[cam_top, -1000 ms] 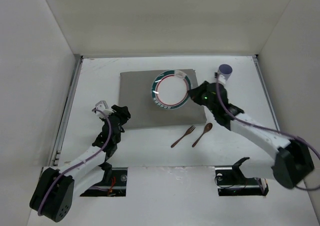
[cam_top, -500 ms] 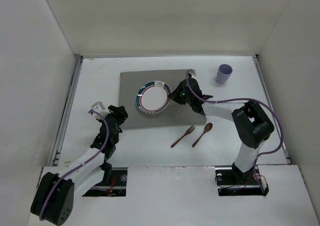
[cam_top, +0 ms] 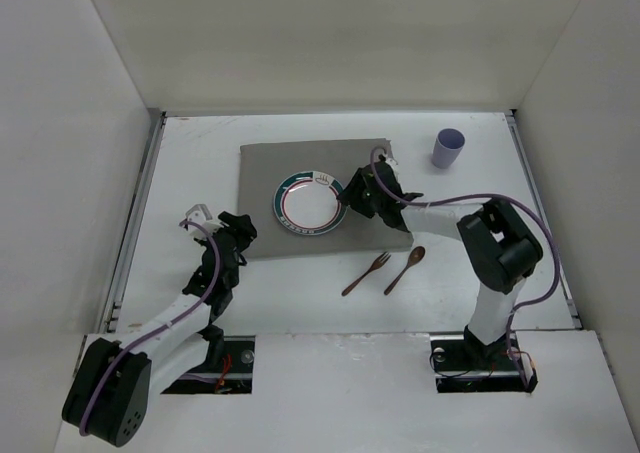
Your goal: Set the dinner table for one person
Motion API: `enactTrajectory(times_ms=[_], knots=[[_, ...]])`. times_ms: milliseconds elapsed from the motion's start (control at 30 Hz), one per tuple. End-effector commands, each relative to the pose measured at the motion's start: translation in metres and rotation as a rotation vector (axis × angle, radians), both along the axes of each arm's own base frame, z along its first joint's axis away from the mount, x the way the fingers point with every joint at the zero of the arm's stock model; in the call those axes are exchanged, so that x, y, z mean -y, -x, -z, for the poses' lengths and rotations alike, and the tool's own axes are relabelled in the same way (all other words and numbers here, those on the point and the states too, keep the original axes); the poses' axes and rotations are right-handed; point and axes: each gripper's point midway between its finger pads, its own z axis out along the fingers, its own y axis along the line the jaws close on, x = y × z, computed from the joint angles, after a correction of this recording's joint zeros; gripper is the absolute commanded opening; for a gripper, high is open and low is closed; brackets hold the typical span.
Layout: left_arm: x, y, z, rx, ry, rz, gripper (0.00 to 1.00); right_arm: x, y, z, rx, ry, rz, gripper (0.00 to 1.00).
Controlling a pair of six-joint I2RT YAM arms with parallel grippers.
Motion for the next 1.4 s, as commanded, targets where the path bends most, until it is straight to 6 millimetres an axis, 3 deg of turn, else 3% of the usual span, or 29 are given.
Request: enactTrajectory(times_ms=[0,133,200,267,333,400,433,500,567,667,833,1000,1200,1300,1367], knots=[[0.003,-0.003,-0.009,0.035,0.018,0.000,0.50,0.024,-0.013,-0.040,0.113,0.060,0.060,0.59],[0.005,-0.003,-0.010,0.034,0.012,0.008,0.49,0.068,-0.022,-0.088,0.232,0.171,0.124,0.60],[0.010,-0.003,-0.011,0.031,0.004,0.025,0.42,0.107,-0.030,-0.115,0.291,0.248,0.190,0.44],[0.018,-0.004,-0.011,0.021,-0.012,0.057,0.32,0.155,-0.035,-0.139,0.323,0.332,0.289,0.18],[0.027,-0.006,-0.011,0.012,-0.037,0.090,0.22,0.207,-0.040,-0.155,0.329,0.440,0.401,0.13],[0.034,-0.005,-0.012,0.010,-0.053,0.110,0.20,0.257,-0.044,-0.165,0.310,0.538,0.516,0.18],[0.036,-0.005,-0.012,0.013,-0.058,0.116,0.20,0.277,-0.047,-0.168,0.301,0.574,0.563,0.26],[0.037,-0.005,-0.012,0.015,-0.064,0.116,0.20,0.308,-0.055,-0.167,0.270,0.628,0.624,0.48],[0.037,-0.005,-0.012,0.015,-0.065,0.116,0.22,0.328,-0.068,-0.158,0.234,0.652,0.650,0.57],[0.035,-0.004,-0.013,0.019,-0.062,0.111,0.26,0.336,-0.088,-0.139,0.175,0.638,0.619,0.61],[0.035,-0.004,-0.010,0.013,-0.059,0.108,0.29,0.331,-0.114,-0.120,0.148,0.567,0.542,0.62],[0.037,-0.004,-0.010,0.010,-0.060,0.113,0.31,0.336,-0.126,-0.095,0.099,0.545,0.530,0.60],[0.038,-0.005,-0.009,0.008,-0.062,0.116,0.32,0.343,-0.139,-0.071,0.069,0.499,0.538,0.38],[0.038,-0.005,-0.010,0.012,-0.061,0.118,0.32,0.342,-0.151,-0.073,0.110,0.475,0.522,0.25],[0.038,-0.005,-0.011,0.013,-0.060,0.116,0.33,0.345,-0.151,-0.086,0.141,0.457,0.538,0.17]])
